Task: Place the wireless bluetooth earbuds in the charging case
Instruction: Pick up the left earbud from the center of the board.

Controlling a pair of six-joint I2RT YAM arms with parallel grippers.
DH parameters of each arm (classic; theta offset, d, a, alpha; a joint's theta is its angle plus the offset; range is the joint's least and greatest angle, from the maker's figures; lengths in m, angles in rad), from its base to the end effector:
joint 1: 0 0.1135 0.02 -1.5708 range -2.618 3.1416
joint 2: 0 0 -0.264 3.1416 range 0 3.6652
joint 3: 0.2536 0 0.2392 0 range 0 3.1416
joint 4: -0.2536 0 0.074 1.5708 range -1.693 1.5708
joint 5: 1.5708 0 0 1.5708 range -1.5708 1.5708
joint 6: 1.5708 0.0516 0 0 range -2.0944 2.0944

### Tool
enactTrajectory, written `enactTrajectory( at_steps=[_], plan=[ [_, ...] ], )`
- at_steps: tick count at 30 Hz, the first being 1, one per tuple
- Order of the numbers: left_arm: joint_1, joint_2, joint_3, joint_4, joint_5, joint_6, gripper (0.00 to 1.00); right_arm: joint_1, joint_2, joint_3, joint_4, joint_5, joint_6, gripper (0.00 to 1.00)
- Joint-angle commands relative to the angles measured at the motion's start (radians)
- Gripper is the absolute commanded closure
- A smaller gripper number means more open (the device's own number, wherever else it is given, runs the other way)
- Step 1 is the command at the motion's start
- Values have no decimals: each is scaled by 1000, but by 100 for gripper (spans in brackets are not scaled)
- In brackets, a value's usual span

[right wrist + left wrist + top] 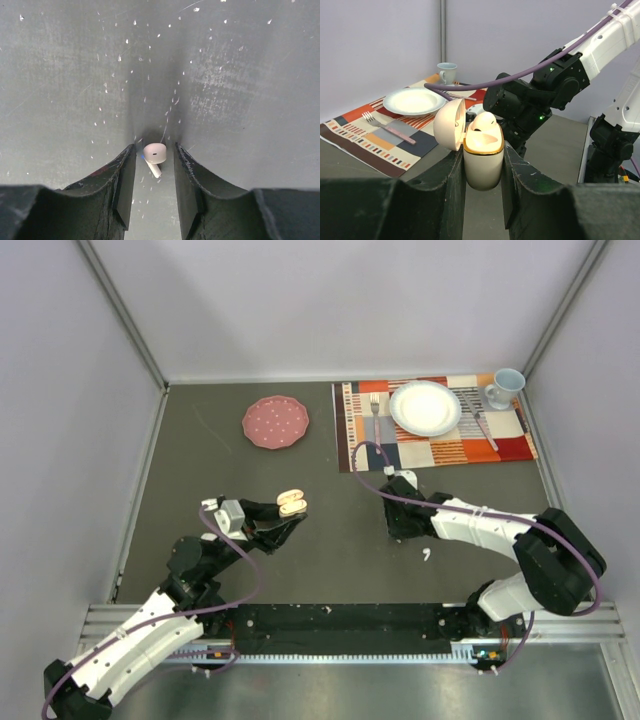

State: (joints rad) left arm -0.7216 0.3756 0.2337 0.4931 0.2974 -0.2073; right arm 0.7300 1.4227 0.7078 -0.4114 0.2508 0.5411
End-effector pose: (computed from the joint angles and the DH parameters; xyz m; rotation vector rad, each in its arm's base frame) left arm 0.0860 -0.0959 0.2794 0.5855 1.1573 -0.9829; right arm 0.1938 0.1562 0.1562 -0.1739 2.6324 0.0862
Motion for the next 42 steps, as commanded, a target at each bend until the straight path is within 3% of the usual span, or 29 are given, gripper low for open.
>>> enactTrajectory(
  at_steps=[1, 34, 42],
  plan=[
    [1, -1, -8, 55, -3, -9, 100, -11, 16, 2, 34, 16, -6, 65],
    [1, -23, -16, 33, 0, -14, 100, -11, 12, 1, 22, 28, 52, 80],
    [1, -18, -17, 32, 0, -12, 100, -11, 18, 1, 23, 30, 79, 74]
  ],
)
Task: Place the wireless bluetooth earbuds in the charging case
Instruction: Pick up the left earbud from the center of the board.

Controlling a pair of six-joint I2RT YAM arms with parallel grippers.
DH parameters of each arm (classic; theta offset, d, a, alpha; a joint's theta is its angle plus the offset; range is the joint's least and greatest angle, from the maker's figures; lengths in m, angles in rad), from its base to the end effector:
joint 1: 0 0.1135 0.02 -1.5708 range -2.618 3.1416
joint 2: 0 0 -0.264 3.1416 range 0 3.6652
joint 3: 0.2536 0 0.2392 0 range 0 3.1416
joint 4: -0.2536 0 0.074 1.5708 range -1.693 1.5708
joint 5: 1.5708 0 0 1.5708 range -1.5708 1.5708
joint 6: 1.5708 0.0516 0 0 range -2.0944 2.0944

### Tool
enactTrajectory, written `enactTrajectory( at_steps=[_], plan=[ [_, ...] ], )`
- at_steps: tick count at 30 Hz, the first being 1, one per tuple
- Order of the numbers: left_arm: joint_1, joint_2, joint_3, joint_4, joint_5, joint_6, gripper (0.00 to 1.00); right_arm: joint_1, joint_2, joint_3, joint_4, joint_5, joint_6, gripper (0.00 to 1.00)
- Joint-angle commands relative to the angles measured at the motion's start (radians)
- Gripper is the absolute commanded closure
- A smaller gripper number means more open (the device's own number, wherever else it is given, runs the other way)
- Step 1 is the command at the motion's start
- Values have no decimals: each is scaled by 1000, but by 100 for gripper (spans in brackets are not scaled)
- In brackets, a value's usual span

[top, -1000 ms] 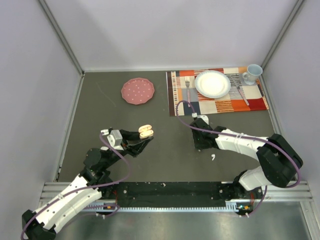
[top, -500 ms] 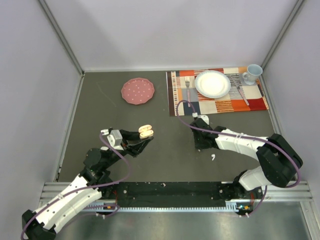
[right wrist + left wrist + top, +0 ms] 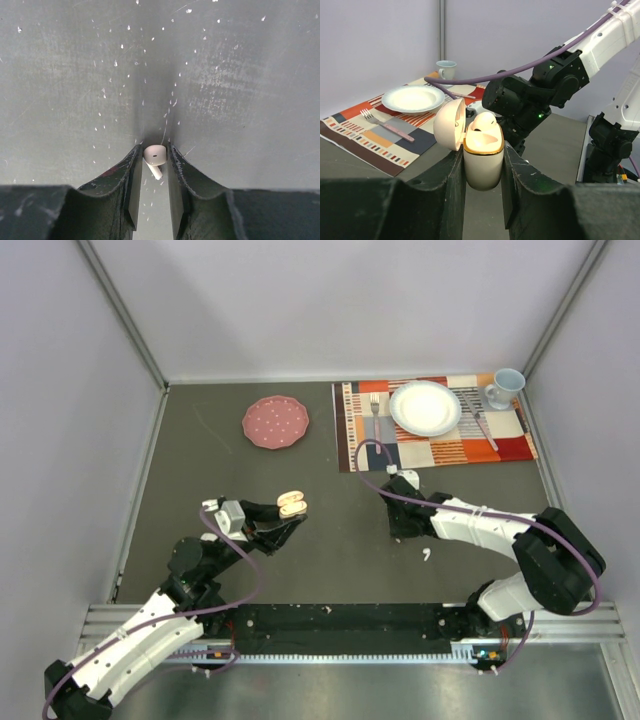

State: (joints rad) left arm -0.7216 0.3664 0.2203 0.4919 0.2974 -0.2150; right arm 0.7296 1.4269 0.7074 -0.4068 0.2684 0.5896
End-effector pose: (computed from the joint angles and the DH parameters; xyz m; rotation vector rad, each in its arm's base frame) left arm 0.0856 -0.0955 0.2755 0.5825 1.1659 -0.9892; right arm 0.1948 0.1558 0.1556 -0.1038 2.6275 0.0836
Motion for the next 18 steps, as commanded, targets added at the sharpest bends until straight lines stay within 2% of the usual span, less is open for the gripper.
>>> enactTrajectory(
  at_steps=[1, 9, 18],
  plan=[
    [1, -9, -4, 31, 0, -4, 100, -10, 13, 1, 19, 12, 32, 71],
    [1, -9, -4, 30, 0, -6, 100, -12, 18, 4, 19, 23, 35, 69],
    [1, -6, -4, 30, 2, -4, 100, -10, 20, 1, 19, 28, 49, 76]
  ],
)
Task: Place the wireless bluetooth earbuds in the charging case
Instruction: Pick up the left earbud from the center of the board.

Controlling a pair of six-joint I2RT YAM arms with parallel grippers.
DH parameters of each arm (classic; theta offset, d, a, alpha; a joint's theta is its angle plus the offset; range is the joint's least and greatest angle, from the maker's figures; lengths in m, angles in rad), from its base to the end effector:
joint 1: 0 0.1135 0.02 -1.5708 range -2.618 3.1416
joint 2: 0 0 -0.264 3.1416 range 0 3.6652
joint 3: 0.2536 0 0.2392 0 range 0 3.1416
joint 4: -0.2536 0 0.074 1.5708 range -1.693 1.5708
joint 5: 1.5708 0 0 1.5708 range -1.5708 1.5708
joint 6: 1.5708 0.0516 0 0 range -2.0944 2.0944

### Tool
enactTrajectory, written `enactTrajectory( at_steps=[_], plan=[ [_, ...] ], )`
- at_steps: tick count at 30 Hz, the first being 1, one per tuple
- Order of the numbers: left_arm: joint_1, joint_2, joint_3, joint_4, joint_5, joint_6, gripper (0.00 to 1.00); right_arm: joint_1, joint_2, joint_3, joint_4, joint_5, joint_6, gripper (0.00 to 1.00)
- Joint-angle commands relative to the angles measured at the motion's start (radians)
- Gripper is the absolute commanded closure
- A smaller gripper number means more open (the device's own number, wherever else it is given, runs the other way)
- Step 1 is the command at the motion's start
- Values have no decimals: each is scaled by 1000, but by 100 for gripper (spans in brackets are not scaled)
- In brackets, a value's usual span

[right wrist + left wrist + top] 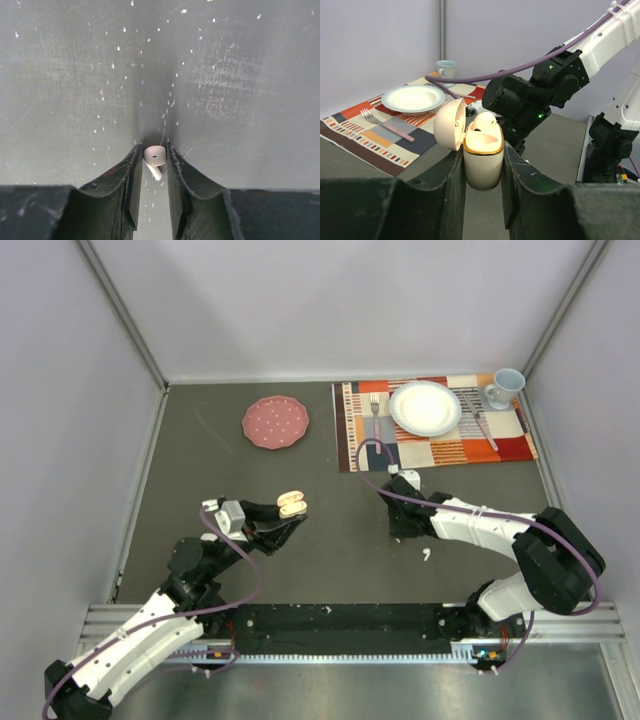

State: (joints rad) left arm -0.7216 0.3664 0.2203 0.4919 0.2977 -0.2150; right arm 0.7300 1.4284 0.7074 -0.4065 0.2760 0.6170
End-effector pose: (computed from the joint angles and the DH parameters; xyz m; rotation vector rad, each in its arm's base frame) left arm 0.0856 -0.0955 0.2755 0.5828 1.1658 -0.9894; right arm 0.1950 0.1556 0.1554 -0.0662 2.6260 0.0840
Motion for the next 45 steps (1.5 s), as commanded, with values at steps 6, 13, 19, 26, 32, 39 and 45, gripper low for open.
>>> enactTrajectory(
  at_steps=[6, 13, 19, 26, 32, 39, 45],
  plan=[
    [1, -4, -6, 25, 1, -4, 100, -11, 10, 0, 17, 22, 21, 85],
    [1, -7, -2, 24, -3, -4, 100, -11, -49, -2, 17, 23, 38, 98],
    [1, -1, -1, 25, 0, -3, 100, -12, -172, -9, 26, 26, 50, 100],
    [1, 0, -1, 30, 3, -7, 100, -11, -373, -26, 54, 37, 66, 100],
    [1, 9, 1, 43, 0, -14, 100, -1, -636, -85, 223, 74, 64, 100],
    [1, 45, 8, 77, 15, -21, 100, 37, -847, -181, 540, 69, -5, 100],
    [1, 65, 13, 100, 18, -29, 100, 69, -800, -178, 774, -52, -46, 100]
  ],
)
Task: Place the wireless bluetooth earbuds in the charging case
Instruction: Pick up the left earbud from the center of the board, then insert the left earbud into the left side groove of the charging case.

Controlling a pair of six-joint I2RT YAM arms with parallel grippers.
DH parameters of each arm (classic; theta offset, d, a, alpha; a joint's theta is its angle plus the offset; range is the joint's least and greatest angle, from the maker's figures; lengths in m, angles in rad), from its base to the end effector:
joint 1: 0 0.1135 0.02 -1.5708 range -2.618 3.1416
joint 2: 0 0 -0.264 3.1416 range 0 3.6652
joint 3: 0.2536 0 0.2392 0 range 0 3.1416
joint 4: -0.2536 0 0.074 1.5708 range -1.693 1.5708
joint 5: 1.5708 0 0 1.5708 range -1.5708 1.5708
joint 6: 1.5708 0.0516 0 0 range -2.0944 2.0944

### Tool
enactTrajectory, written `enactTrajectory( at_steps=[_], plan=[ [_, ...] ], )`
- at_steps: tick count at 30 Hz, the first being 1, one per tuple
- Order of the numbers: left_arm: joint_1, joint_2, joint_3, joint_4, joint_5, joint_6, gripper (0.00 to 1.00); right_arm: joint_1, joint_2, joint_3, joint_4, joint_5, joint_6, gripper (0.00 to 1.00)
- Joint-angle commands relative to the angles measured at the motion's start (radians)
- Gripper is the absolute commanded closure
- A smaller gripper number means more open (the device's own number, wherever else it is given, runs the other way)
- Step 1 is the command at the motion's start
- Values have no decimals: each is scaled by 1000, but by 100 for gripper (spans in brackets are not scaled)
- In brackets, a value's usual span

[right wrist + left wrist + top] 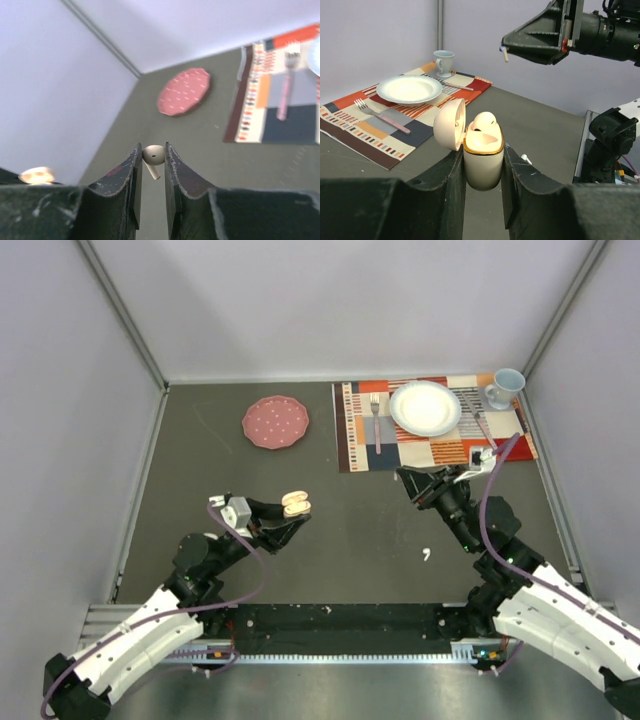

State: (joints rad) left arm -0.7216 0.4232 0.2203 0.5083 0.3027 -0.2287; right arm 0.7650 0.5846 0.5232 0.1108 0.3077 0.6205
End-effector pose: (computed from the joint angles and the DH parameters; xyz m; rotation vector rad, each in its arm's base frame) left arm 0.0917 -0.1012 0.2711 0.5876 1.2117 -1.0014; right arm 0.1246 0.0979 0.3110 0.1416 1.5820 0.8648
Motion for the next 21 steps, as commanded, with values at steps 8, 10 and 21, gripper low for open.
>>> enactTrajectory(
  at_steps=[8, 10, 21],
  plan=[
    [1, 31, 19, 99, 15, -12, 100, 210, 135, 18, 522, -87, -258, 100],
    [1, 37, 21, 102, 18, -11, 100, 249, 150, -2, 591, -93, -283, 100],
    [2, 49, 4, 162, 26, 0, 100, 368, 294, -84, 1041, -88, -430, 100]
  ],
)
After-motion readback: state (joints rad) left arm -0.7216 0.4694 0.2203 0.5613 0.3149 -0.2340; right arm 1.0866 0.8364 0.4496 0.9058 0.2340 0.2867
